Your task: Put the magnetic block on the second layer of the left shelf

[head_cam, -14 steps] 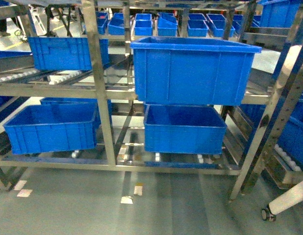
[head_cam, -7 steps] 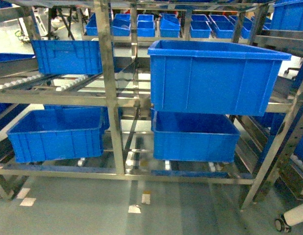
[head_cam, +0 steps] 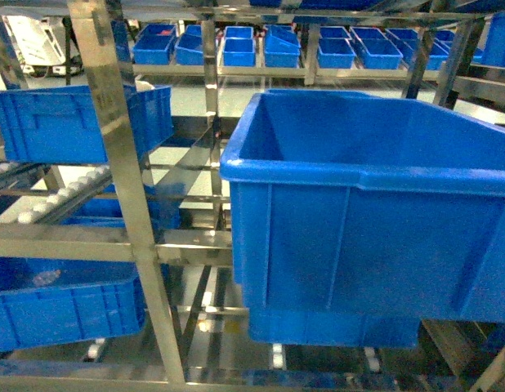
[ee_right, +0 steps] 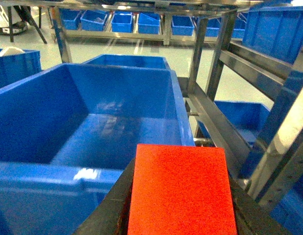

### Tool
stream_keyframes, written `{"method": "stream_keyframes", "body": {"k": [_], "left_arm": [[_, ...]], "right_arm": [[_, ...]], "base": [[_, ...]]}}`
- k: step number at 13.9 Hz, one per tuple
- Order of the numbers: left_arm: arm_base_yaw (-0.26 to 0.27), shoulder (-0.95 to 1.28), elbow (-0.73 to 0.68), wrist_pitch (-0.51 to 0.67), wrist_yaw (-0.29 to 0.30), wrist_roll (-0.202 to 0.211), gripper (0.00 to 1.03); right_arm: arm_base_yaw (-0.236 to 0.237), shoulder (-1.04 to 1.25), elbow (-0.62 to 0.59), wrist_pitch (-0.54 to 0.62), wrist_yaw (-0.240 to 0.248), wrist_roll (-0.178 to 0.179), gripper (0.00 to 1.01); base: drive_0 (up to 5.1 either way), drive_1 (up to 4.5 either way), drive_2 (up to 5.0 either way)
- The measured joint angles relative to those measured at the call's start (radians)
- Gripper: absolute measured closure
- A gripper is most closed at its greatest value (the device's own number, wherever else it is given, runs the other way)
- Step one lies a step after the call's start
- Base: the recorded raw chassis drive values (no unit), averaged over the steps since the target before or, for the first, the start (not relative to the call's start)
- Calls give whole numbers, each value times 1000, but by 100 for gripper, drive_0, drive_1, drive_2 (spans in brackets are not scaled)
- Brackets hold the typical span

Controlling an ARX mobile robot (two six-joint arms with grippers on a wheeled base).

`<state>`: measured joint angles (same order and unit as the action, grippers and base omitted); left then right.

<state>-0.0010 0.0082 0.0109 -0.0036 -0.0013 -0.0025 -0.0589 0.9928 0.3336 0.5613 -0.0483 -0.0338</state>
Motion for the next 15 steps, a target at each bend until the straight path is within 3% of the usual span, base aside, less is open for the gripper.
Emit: {"method": "stream_keyframes", "body": {"k": [13,15], "left_arm": [[0,0,0,0,0,0,5],[0,0,0,-6,0,0,5]], "right_arm": [[0,0,0,-1,0,0,68],[0,-23,-19,11,0,0,68]], "base": [[9,437,-419],[-3,165,-171]]}}
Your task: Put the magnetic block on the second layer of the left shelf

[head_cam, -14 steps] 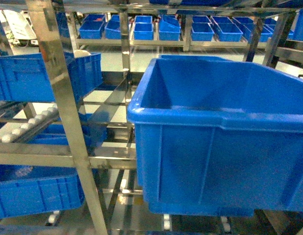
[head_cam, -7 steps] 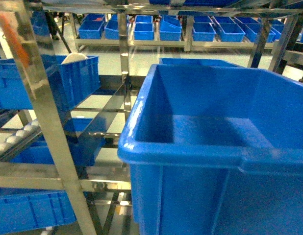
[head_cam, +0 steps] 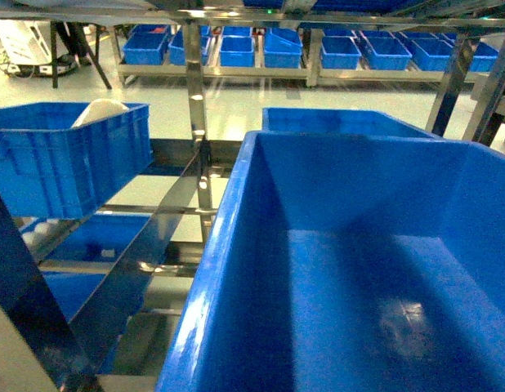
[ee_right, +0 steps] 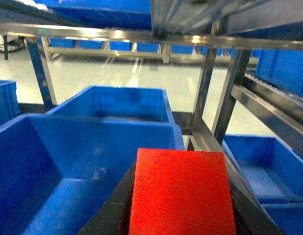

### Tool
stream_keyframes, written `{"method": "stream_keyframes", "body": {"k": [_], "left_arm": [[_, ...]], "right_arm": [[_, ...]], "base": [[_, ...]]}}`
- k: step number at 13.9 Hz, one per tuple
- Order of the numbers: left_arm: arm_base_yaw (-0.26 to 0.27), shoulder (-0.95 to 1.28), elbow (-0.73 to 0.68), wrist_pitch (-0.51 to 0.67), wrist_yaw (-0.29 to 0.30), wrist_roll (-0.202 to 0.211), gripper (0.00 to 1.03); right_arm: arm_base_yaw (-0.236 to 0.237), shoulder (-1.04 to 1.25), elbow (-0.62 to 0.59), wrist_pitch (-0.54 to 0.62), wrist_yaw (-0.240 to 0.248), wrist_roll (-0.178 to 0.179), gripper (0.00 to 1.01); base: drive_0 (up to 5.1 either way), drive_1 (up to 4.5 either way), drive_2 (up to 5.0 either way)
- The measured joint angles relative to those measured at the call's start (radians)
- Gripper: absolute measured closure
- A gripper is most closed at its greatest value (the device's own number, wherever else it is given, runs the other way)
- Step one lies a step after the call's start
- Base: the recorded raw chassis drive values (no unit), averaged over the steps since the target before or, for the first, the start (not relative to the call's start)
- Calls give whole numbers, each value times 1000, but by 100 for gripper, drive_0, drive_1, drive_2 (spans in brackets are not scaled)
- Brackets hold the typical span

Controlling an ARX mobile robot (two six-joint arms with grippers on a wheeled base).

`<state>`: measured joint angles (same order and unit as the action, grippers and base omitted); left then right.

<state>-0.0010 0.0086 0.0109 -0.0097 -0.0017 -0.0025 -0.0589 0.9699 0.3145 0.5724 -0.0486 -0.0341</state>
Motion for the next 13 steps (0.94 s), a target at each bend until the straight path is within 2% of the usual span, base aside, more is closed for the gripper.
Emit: {"method": "stream_keyframes", "body": {"k": [13], "left_arm": [[0,0,0,6,1,0,5]], "right_arm": [[0,3,8,8,-1,11,68]], "base": [[0,0,0]]}}
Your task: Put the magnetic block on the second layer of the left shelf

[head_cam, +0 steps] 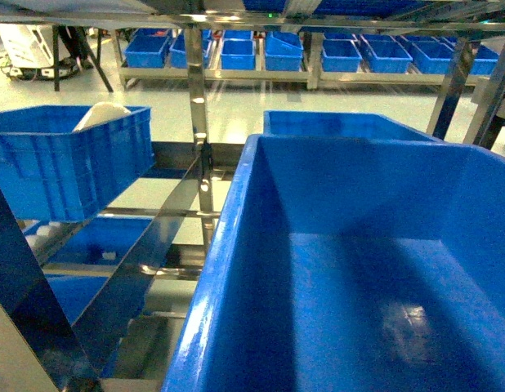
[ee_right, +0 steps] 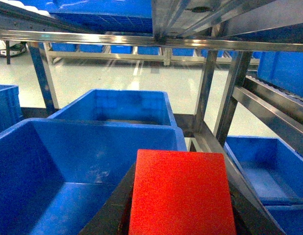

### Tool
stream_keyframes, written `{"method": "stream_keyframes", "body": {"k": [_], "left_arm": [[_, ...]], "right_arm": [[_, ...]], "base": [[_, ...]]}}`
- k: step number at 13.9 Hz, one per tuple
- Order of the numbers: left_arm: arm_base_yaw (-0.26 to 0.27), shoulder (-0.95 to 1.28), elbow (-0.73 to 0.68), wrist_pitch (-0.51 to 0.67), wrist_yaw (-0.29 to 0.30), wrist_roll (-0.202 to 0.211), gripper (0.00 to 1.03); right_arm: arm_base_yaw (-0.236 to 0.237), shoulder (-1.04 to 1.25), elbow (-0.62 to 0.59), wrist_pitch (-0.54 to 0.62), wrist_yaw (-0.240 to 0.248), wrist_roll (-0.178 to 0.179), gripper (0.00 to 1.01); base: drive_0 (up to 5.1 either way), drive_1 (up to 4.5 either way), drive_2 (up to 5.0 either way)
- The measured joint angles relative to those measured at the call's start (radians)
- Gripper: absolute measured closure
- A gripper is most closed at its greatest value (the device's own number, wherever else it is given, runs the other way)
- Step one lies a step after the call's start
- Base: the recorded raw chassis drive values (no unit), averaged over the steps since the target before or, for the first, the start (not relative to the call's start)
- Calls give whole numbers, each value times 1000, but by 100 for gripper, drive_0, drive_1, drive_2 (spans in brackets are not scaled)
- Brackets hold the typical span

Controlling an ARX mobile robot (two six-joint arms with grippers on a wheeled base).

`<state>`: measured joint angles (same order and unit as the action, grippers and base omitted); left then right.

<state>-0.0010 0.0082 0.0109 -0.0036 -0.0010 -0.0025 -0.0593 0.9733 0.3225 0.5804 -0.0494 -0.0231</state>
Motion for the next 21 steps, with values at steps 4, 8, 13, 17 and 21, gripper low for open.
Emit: {"method": "stream_keyframes", "body": {"k": [4,8,13,17,21], "left_arm": [[0,0,0,0,0,0,5],[0,0,0,0,0,0,5],[0,0,0,0,0,0,5],[0,0,0,0,0,0,5],[0,0,0,0,0,0,5]], "right_arm": [[45,-46,-5,-61,-2,4,68],[222,-159,-56,-172,35,-42,68],[279,82,-19,-172,23,124,68],[245,468,176,-87,-14,241,68],[290,772,299,-84,-22,292,68]], "base": [[0,0,0],[0,0,0],[0,0,0],[0,0,0],[0,0,0]]}}
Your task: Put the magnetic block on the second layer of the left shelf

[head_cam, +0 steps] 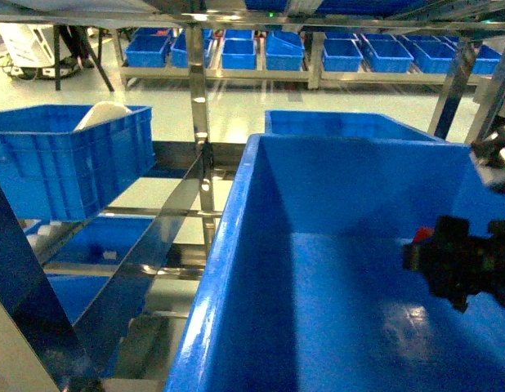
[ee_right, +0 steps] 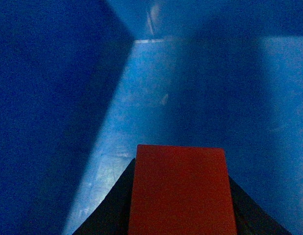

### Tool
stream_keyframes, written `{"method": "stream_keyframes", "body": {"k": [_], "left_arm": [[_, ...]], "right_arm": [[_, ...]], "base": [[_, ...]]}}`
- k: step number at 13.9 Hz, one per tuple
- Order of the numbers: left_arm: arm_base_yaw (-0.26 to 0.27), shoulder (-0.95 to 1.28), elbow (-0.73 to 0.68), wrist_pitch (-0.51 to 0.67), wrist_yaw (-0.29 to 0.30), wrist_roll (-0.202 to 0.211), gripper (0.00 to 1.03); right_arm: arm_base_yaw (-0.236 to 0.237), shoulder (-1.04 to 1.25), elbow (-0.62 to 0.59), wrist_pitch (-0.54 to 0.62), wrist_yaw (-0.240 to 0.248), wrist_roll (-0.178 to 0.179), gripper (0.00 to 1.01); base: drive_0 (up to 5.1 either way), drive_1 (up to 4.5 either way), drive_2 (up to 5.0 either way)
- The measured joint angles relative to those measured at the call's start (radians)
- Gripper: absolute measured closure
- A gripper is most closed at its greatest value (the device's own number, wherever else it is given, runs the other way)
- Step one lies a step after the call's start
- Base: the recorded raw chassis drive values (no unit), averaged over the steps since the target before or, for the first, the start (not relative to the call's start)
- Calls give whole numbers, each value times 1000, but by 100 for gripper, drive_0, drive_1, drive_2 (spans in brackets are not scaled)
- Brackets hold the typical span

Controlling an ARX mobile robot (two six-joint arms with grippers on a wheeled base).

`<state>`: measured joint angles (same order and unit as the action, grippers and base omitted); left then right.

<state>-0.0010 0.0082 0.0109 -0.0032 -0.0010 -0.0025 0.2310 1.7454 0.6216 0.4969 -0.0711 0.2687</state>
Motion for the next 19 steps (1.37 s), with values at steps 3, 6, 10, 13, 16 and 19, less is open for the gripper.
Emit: {"method": "stream_keyframes", "body": {"k": [3,6,10,13,16,19], "left_arm": [[0,0,0,0,0,0,5],[0,0,0,0,0,0,5],[0,0,0,0,0,0,5],[0,0,0,0,0,0,5],[0,0,0,0,0,0,5],[0,0,0,0,0,0,5]], "right_arm": [[50,186,80,1,76,18,68],[77,248,114,29,131,17,68],[77,146,62,111,192,-61,21],[90,-18,-36,105,217,-162,4],[80,-239,-163,97,274,-226,3],[23,-490,-230,10,308,-256,3]], "base": [[0,0,0],[0,0,0],[0,0,0],[0,0,0],[0,0,0],[0,0,0]]}}
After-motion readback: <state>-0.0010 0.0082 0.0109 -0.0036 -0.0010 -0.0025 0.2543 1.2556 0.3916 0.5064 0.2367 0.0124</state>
